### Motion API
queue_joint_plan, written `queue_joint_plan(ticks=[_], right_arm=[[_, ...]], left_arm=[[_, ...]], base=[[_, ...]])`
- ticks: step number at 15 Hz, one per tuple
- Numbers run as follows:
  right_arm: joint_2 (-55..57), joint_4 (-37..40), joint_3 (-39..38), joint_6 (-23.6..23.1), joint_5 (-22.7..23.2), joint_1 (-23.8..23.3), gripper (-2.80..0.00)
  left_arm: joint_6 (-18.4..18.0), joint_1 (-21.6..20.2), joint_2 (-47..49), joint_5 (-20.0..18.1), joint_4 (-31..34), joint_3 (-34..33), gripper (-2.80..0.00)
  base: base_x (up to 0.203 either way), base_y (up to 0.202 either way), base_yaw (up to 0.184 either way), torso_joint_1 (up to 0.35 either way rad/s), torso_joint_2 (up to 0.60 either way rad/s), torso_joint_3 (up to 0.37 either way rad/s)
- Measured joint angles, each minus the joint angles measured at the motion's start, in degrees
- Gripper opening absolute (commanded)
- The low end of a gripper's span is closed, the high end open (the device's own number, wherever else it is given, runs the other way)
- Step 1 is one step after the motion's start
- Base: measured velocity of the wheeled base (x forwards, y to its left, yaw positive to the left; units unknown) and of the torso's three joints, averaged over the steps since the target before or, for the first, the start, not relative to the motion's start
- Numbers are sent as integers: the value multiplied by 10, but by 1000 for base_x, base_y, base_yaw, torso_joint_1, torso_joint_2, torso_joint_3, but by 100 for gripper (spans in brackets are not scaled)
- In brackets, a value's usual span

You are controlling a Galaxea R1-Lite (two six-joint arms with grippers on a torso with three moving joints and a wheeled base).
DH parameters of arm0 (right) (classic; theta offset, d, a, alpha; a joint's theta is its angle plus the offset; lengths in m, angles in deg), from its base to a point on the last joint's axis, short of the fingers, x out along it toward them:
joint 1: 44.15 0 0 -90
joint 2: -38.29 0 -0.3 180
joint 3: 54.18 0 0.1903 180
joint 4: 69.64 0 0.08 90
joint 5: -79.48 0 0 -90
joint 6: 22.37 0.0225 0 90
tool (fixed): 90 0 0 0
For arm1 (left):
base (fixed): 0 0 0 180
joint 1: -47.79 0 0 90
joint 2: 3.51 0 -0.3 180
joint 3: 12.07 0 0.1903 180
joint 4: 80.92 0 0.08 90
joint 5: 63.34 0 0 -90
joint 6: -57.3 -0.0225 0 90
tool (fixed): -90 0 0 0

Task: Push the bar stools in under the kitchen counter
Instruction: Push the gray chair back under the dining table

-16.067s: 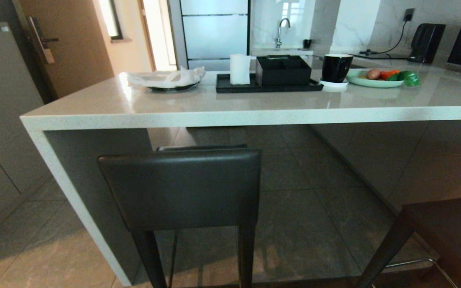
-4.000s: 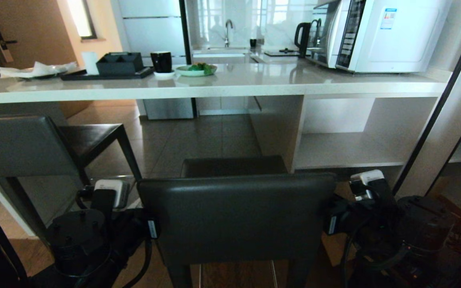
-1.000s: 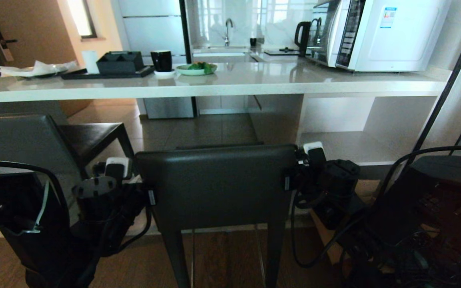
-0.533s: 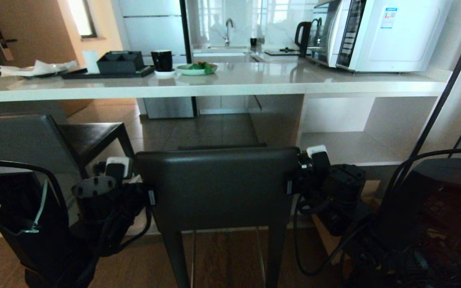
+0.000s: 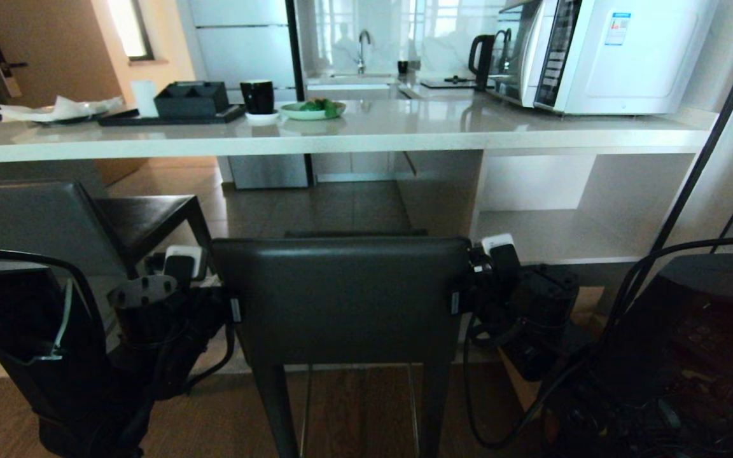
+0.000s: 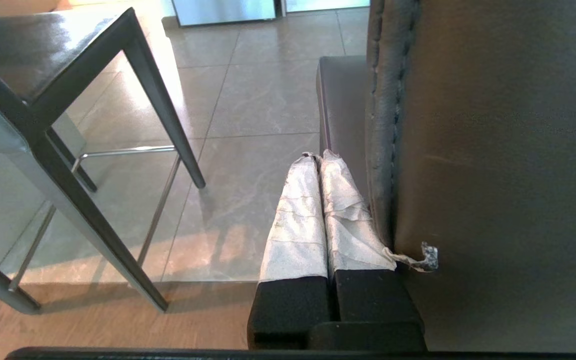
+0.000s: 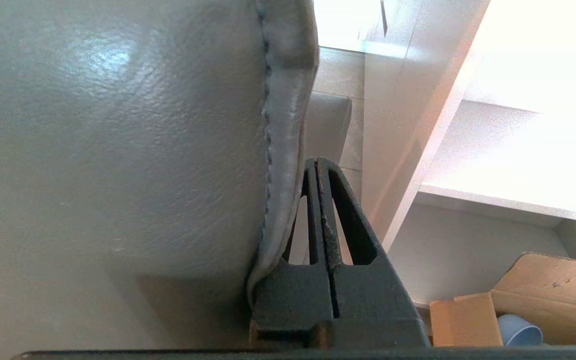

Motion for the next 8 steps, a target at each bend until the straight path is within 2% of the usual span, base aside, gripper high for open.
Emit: queue_joint_plan(ticks=[8], right_arm=[[2,-1,1,0,-1,0,-280]], left_arm=[[1,1,-2,1,-1,-3,-280]], base=[[0,0,0,0,0,0]])
